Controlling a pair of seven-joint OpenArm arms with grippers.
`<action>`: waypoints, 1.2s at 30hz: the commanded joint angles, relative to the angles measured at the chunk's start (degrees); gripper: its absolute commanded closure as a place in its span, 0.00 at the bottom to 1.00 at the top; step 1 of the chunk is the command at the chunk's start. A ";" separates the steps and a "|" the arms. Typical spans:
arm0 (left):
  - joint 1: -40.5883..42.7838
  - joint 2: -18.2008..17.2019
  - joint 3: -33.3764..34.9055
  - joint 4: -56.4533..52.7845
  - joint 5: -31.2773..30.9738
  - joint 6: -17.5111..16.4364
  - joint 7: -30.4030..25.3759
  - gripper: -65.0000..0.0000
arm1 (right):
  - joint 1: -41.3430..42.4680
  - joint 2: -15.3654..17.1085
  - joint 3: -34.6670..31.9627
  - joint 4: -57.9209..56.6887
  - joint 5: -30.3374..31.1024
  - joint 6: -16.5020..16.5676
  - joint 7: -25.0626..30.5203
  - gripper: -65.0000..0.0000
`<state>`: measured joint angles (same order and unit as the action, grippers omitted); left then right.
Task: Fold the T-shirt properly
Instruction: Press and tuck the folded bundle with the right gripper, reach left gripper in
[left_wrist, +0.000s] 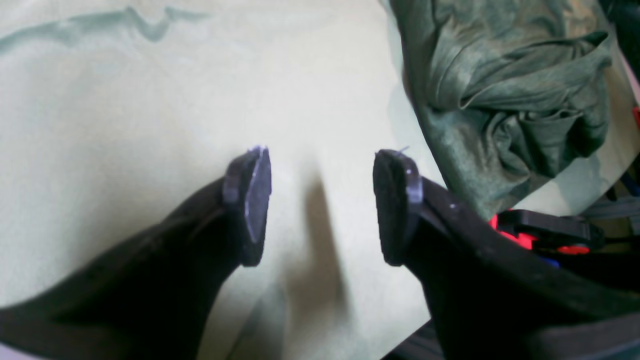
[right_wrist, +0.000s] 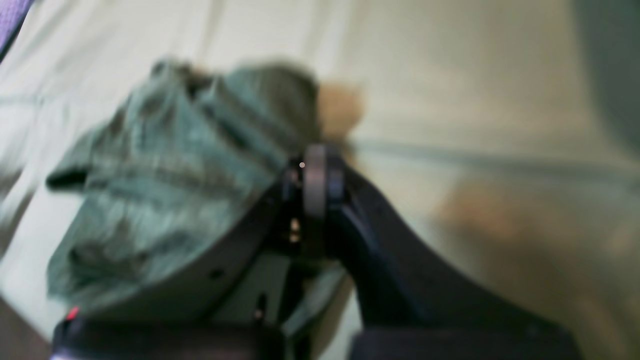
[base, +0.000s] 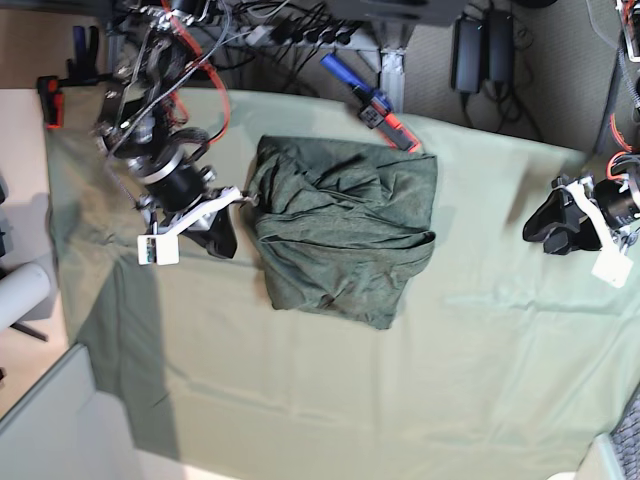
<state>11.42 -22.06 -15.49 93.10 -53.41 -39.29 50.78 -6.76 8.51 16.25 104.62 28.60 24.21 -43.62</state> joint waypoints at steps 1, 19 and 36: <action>-0.61 -0.81 -0.35 1.03 -1.22 -0.71 -1.05 0.50 | -0.17 0.15 -1.16 0.85 1.97 0.22 1.31 1.00; -0.59 -0.83 -0.35 3.30 -0.70 -0.71 -0.98 0.50 | -2.43 -4.02 -34.58 1.14 -1.16 0.26 2.86 1.00; 6.21 -2.86 17.66 26.95 19.65 -0.71 -6.95 0.80 | 15.78 -5.29 -12.09 -6.34 -14.64 0.20 9.73 1.00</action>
<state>18.20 -24.47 2.68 119.07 -32.08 -39.70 44.82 7.46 3.14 4.25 96.97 13.04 24.29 -35.79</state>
